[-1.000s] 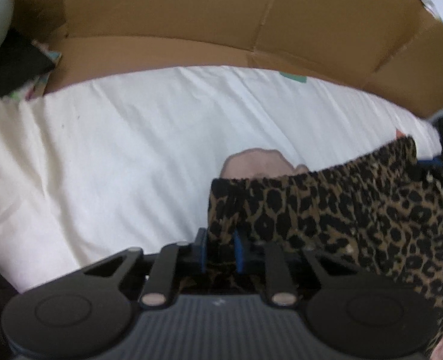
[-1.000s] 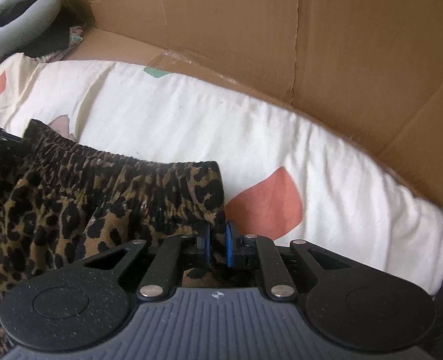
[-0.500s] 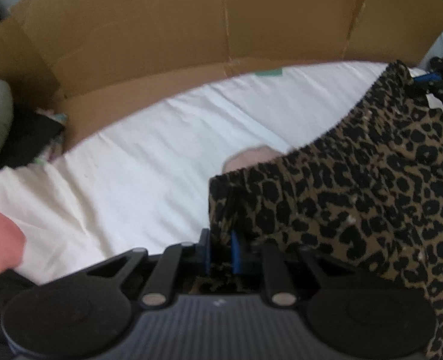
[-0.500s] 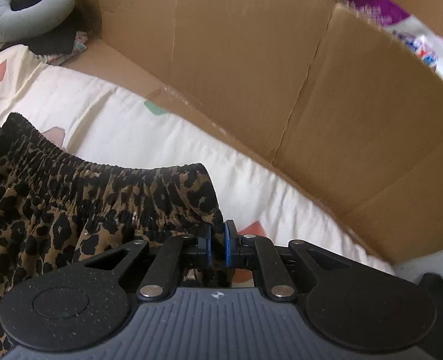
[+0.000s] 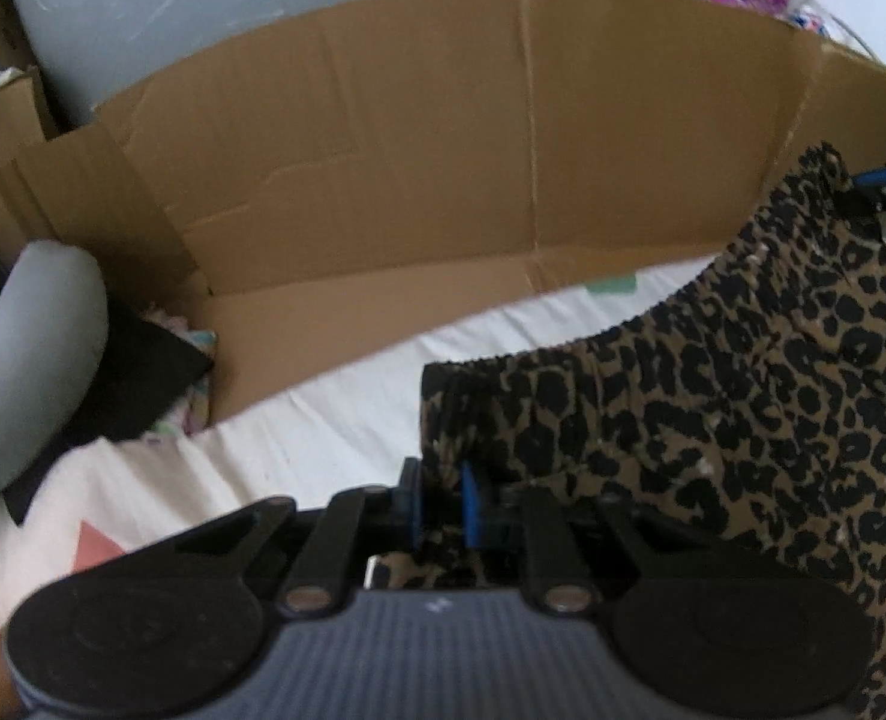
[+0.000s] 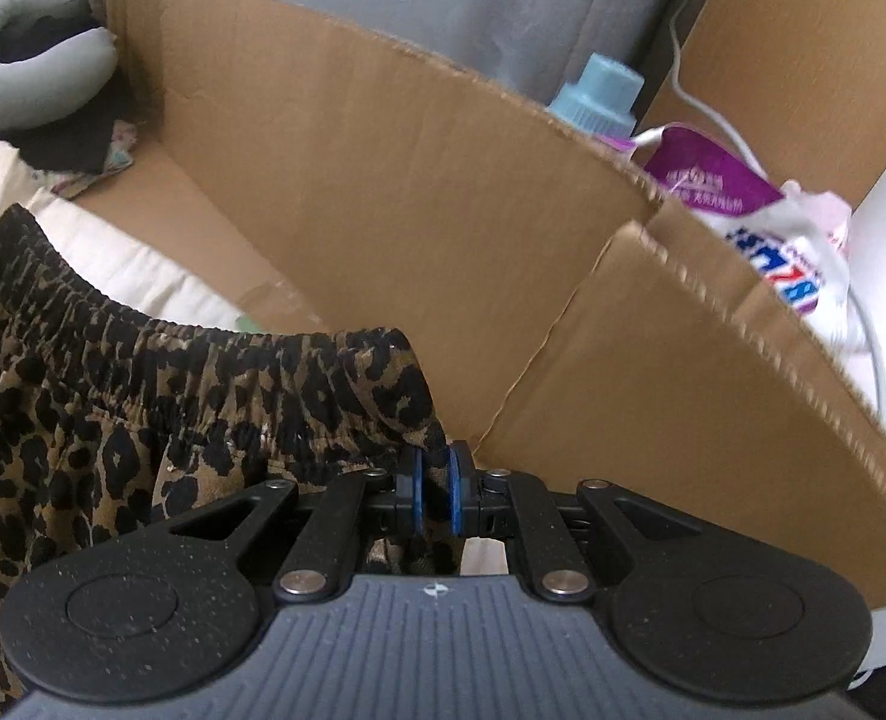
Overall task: Fold clothes
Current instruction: 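Carry the held waistband with both tools toward the cardboard wall, then lay the garment flat on the quilt and open both tools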
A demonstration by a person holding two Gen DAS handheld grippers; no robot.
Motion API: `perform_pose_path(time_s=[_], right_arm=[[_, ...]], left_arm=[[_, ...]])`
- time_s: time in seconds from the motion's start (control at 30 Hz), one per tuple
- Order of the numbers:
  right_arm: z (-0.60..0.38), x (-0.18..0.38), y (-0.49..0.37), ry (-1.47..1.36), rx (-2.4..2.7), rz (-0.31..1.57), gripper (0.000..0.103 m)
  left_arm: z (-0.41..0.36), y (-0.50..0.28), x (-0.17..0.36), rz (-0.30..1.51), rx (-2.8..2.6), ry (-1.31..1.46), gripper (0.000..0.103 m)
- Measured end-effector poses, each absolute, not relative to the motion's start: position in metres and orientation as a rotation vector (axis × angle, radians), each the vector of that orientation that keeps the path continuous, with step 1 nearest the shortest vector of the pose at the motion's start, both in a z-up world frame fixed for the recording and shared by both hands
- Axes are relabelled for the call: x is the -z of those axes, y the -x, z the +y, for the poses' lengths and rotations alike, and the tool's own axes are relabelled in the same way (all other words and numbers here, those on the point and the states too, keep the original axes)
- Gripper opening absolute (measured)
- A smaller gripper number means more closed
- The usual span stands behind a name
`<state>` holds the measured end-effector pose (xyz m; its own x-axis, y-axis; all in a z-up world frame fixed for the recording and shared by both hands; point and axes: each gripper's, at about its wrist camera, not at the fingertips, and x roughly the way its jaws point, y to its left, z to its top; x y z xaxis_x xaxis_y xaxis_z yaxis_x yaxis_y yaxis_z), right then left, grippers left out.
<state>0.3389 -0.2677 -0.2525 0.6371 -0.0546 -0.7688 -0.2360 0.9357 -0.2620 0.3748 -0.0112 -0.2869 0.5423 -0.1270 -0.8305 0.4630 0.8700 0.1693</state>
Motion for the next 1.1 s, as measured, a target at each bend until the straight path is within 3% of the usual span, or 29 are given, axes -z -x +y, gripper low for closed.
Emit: perform_pose_path(time_s=[0.23,0.37,0.43,0.57,0.83,1.1], right_arm=[[-0.267,0.255,-0.367,0.377,-0.044,0.876,0.007],[-0.267,0.267,-0.383,0.332,-0.063,0.909,0.011],[-0.273,0.278,-0.386,0.280,-0.070,0.951,0.032],[-0.289,0.287,-0.376,0.205,-0.072,0.982,0.047],[-0.331,0.262,-0.319,0.076,-0.095,0.992,0.049],[-0.362,0.238,-0.235,-0.038,-0.115,0.972,0.049]], left_arm=[[-0.026,-0.395,0.286,0.914,0.330,-0.389,0.014],[-0.028,-0.410,0.308,1.003,0.306,-0.369,0.018],[-0.030,-0.410,0.322,1.035,0.286,-0.377,0.021],[-0.030,-0.395,0.327,1.030,0.276,-0.366,0.030],[-0.022,-0.365,0.305,1.008,0.310,-0.272,0.045],[-0.036,-0.306,0.281,0.995,0.350,-0.231,0.052]])
